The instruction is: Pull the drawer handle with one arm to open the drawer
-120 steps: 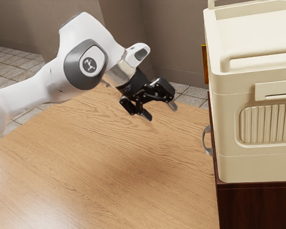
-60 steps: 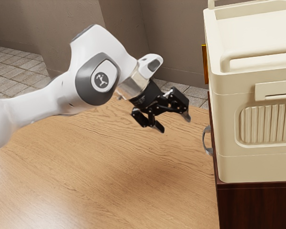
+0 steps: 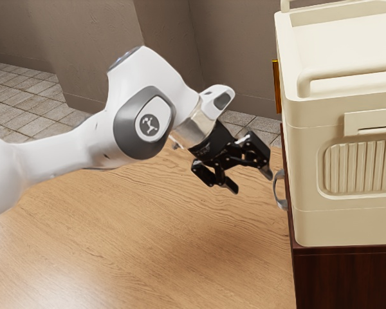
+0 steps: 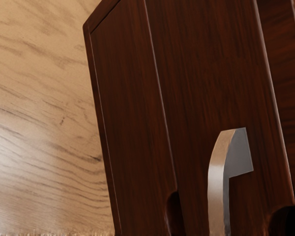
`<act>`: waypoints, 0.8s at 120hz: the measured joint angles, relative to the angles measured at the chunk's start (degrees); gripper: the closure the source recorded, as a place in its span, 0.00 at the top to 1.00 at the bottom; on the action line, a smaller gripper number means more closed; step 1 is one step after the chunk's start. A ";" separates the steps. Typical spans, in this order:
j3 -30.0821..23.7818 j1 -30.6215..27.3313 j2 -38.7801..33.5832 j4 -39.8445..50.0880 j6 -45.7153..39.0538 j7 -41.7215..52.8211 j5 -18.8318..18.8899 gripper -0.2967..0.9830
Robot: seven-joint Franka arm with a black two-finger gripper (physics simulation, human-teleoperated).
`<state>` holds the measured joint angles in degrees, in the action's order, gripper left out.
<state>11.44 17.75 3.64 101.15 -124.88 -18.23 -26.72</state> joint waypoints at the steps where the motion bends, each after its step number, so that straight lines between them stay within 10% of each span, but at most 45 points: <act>1: -0.01 0.03 -0.06 0.10 -0.02 -0.02 -0.01 0.69; 96: -2.27 -0.13 -0.14 1.94 -0.77 -1.36 -0.84 0.65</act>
<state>9.17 17.62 3.50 103.09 -125.66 -19.60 -27.56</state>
